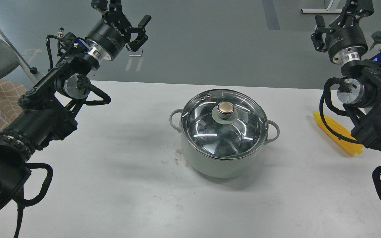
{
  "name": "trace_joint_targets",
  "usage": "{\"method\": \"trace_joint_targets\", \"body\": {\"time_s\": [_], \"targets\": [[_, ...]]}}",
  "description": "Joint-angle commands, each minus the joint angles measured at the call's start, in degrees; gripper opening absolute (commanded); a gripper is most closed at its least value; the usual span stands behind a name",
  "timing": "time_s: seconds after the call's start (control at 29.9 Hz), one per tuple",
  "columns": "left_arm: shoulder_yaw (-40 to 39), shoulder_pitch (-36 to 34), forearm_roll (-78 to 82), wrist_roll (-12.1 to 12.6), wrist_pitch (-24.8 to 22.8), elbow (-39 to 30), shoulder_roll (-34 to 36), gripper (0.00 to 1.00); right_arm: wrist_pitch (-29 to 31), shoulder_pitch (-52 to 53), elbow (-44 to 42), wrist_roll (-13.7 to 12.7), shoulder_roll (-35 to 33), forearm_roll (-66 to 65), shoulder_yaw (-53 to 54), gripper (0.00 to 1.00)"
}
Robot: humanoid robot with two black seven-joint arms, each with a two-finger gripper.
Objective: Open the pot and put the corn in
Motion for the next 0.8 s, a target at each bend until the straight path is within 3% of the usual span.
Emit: {"method": "trace_joint_targets", "body": {"time_s": [0.0,0.43,0.53,0.77], "targets": [[-0.21,0.04,-0.05,-0.31,-0.22,-0.44,0.02,0.98,0.49,0.05,-0.17,0.01,0.88,-0.15,0.01,1.0],[-0.3,0.13,-1.46,-1.89,1.97,1.76,0.02,0.98,0.49,0.76,-0.26,0.01,1.23,-0.85,-4.47,1.0],[-0.04,0.13,-1.46,-3.38,2.33,1.5,-0.25,0.98,0.49,0.67,-0.35,0.01,1.23,-0.77,-4.56,1.0],[-0.3,0.57,-4.36,-3.56,2.77,1.94,-1.39,0.98,0.75,0.76,-0.35,0.01,2.46,-0.86,-4.56,1.0]]}}
